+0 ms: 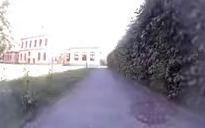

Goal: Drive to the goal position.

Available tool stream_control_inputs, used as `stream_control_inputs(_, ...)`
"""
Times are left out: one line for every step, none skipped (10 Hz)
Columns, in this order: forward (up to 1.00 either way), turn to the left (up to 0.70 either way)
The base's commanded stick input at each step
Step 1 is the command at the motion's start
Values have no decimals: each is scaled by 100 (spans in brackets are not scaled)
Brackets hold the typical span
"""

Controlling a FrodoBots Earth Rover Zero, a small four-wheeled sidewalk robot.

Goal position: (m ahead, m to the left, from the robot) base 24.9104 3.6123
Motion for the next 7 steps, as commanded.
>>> stream_control_inputs(60, 0)
stream_control_inputs(60, 0)
stream_control_inputs(60, 0)
stream_control_inputs(60, 0)
stream_control_inputs(60, 0)
stream_control_inputs(60, 0)
stream_control_inputs(60, 0)
